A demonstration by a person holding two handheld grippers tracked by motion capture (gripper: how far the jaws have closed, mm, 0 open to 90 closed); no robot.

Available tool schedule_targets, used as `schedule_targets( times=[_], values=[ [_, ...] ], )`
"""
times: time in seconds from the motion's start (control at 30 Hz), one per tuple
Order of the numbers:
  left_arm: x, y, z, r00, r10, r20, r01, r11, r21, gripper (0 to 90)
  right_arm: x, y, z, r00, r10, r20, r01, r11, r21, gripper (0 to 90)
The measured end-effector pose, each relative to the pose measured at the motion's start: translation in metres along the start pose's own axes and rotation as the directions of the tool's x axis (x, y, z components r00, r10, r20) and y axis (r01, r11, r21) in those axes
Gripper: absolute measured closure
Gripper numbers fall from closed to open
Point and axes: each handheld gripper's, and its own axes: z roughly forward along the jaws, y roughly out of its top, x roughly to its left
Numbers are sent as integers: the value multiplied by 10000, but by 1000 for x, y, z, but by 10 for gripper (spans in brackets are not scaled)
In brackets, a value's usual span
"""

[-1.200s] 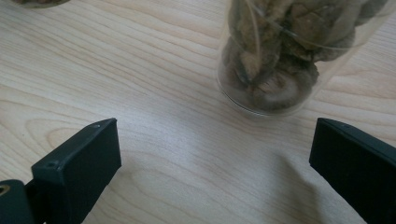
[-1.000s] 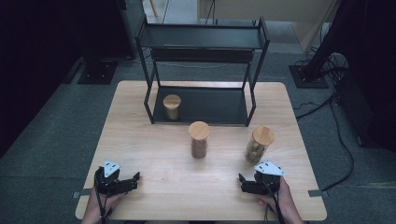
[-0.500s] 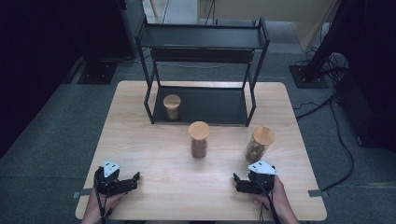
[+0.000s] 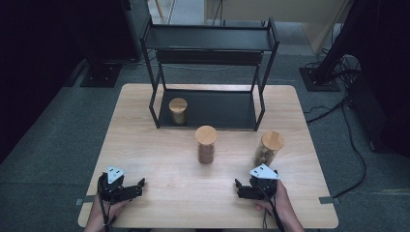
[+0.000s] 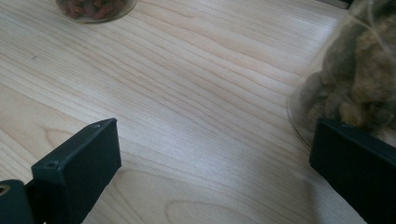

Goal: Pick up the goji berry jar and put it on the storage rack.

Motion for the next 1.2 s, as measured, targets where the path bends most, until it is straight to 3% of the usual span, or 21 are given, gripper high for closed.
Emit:
schedule_targets(
  times=[1.2],
  values=[
    [0,0,0,10000,7,61,-6,10000,-20,46,34,21,22,9977,-383,-561,382,9993,-18,16]
  ],
)
